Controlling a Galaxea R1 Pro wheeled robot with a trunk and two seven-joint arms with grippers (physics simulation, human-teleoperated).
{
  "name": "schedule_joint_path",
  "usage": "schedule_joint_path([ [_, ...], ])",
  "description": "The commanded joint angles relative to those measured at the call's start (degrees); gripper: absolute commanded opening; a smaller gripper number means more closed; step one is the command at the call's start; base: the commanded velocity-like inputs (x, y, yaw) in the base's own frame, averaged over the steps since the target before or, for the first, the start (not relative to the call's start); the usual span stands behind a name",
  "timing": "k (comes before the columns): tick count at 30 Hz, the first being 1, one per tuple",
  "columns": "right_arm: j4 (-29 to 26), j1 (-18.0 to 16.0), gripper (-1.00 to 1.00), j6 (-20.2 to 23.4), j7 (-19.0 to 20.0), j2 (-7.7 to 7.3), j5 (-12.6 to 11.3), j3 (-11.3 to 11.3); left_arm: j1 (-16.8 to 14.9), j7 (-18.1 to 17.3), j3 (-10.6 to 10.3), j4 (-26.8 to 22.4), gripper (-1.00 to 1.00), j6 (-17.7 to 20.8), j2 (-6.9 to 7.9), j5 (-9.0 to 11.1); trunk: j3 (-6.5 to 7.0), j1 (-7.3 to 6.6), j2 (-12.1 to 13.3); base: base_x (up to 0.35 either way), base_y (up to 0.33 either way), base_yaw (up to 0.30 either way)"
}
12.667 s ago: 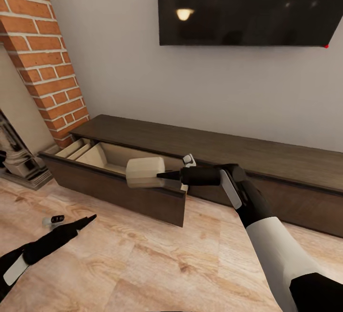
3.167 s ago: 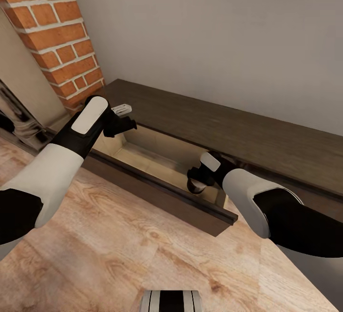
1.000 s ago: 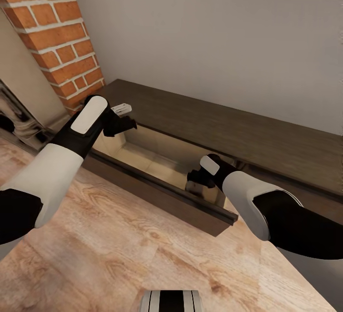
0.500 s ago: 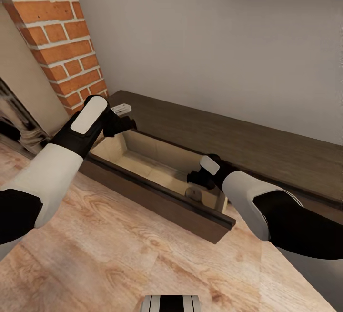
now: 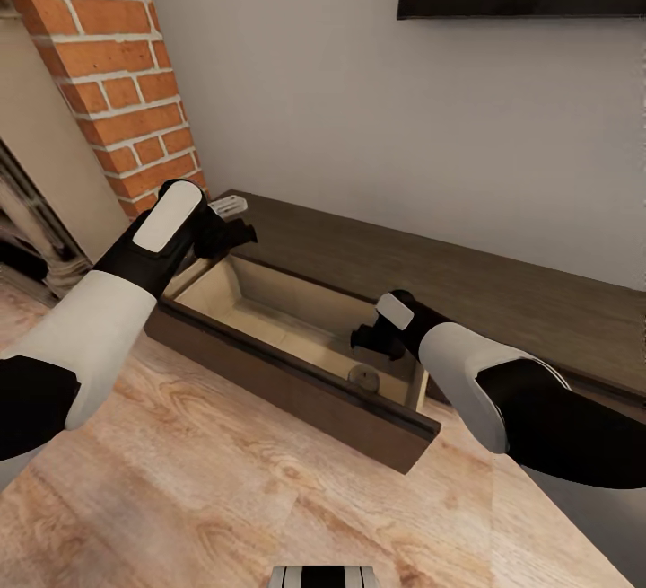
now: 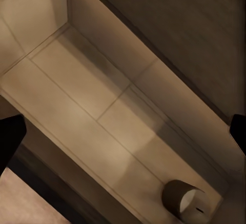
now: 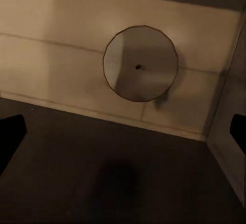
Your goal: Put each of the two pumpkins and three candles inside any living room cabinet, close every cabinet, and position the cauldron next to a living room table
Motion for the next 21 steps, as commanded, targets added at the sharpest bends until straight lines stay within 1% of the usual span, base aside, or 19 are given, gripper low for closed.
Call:
schedule_joint_path([
  [1, -0.1, 0.0, 1.00, 0.4, -0.4, 0.00, -0.6, 0.4, -0.1, 0.5, -0.2, -0.1, 1.00, 0.0, 0.08, 0.5, 0.17, -0.03, 0.0, 0.000, 0.000, 0.000],
  [15, -0.1, 0.0, 1.00, 0.6, -0.7, 0.00, -0.7, 0.5, -0.1, 0.5, -0.3, 0.5, 1.00, 0.0, 0.08, 0.6, 3.28, -0.39, 0.2, 0.000, 0.000, 0.000],
  [21, -0.2, 0.0, 1.00, 2.8, -0.7, 0.00, -0.7, 0.4, 0.0, 0.6, -0.4, 0.8, 1.00, 0.1, 0.08, 0.6, 4.61, -0.54, 0.3, 0.000, 0.000, 0.000],
])
